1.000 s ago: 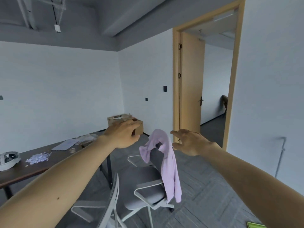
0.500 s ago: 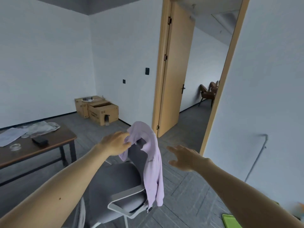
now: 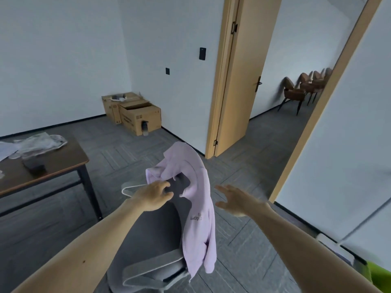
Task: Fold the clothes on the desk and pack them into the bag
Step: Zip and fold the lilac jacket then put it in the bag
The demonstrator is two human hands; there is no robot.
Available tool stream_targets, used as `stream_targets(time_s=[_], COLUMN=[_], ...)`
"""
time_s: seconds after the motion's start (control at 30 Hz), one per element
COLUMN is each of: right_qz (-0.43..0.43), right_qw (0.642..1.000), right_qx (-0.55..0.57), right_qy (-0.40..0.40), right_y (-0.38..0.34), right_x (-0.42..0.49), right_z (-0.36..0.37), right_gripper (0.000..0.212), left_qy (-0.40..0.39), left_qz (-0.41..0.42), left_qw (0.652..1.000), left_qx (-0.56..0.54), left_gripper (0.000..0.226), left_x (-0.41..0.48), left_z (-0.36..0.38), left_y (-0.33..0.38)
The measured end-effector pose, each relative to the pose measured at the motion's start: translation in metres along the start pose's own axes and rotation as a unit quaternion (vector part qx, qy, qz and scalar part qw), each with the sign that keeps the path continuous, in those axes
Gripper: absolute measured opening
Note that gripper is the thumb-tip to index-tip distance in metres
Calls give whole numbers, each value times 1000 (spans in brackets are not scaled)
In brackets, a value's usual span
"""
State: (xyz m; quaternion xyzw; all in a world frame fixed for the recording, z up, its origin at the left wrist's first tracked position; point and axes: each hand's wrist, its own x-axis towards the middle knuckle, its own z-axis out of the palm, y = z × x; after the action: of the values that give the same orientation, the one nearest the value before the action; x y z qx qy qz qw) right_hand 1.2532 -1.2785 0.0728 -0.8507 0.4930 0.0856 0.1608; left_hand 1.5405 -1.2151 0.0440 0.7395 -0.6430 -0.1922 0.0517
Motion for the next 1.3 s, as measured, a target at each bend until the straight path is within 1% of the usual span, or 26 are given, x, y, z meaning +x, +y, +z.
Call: stream_targets(time_s=[0.07,0.17,0.23,0.4,0.43,0.5,0.53,0.6,0.7,0.77,0.83,0.9,1.0,1.07,1.1,1.17,1.23,1.3], right_qz=[-13,-47,-57,-66,-58,-36,-26,-22,-29,-21,-21,-28,-47,-66,-78,-109,-133,-151], right_qw=[999,998,997,996,996,997,996,997,996,995,994,994,992,988,986,981,974,966], right_qx=[25,35,40,59,64,74,77,75,70,80,87,84,95,110,111,123,152,192], right_qy=[-14,-30,-37,6,3,-17,-19,5,38,47,59,65,76,88,94,107,104,80], right_y=[13,28,30,20,17,15,14,13,13,13,14,18,26,32,36,43,45,38], right_x=[40,100,131,199,210,227,234,246,262,269,272,274,281,288,293,305,319,329], right_z=[-1,1,0,7,11,22,26,33,39,40,42,41,36,30,26,17,4,-13], right_gripper=[64,63,64,67,68,70,69,61,46,42,41,40,32,26,24,20,21,31], left_qy=[-12,-26,-46,-79,-84,-90,-88,-82,-86,-88,-87,-77,-41,-9,10,50,75,98], left_qz=[-23,-53,-71,-98,-100,-106,-116,-139,-157,-171,-191,-213,-217,-215,-211,-207,-215,-217], left_qw=[999,995,991,981,978,967,960,945,920,901,872,832,788,763,754,743,732,722], left_qx=[-26,-81,-104,-147,-165,-213,-239,-284,-350,-390,-442,-506,-575,-610,-622,-635,-643,-649], left_gripper=[42,36,39,45,43,26,26,32,33,40,45,38,31,32,28,9,14,23], left_x=[27,64,82,136,148,175,189,213,242,257,266,271,279,279,279,274,266,259], left_z=[5,21,35,54,55,61,61,61,69,75,79,78,74,67,64,53,39,26], left_y=[1,0,0,-11,-15,-23,-25,-29,-35,-36,-31,-20,-9,-5,-5,-1,6,16])
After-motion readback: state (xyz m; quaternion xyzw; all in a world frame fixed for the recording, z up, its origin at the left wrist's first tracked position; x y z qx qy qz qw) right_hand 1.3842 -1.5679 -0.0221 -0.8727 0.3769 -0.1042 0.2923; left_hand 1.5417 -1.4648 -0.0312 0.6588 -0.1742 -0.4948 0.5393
